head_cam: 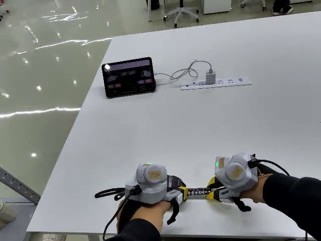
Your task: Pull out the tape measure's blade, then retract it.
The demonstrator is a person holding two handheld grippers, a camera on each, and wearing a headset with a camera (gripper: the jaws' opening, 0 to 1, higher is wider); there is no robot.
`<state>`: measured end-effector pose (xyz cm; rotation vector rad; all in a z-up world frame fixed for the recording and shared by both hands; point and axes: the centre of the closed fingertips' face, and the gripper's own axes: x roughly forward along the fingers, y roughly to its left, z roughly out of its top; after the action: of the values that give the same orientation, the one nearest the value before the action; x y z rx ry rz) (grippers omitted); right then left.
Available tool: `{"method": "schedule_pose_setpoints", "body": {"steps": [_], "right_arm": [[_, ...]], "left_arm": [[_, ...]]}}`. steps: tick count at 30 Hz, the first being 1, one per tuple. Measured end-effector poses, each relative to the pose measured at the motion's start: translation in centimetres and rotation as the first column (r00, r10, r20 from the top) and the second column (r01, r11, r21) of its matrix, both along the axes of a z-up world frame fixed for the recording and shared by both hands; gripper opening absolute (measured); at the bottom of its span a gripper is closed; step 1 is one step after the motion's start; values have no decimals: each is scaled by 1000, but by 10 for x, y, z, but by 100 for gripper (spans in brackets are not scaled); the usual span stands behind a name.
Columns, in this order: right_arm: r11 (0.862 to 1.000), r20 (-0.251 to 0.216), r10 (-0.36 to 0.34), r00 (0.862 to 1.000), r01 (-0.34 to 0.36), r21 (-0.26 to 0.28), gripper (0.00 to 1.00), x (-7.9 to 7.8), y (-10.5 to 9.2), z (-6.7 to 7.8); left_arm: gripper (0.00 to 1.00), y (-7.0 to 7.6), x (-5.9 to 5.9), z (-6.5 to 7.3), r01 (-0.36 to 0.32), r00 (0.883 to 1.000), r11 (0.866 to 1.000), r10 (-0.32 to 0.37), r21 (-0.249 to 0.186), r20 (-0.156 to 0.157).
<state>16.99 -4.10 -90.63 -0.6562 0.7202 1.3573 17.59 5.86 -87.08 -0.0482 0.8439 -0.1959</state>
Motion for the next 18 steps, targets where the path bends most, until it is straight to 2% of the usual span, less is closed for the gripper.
{"method": "schedule_pose_setpoints", "body": {"steps": [12, 18], "right_arm": [[1000, 8, 20, 1000, -20, 2, 11, 0, 5, 0], [1000, -7, 13, 1000, -13, 8, 11, -1, 8, 0]], "left_arm": [[55, 0, 0, 0, 0, 1000, 1000, 0, -2, 1], [55, 0, 0, 0, -3, 1000, 1000, 3, -9, 0]]}}
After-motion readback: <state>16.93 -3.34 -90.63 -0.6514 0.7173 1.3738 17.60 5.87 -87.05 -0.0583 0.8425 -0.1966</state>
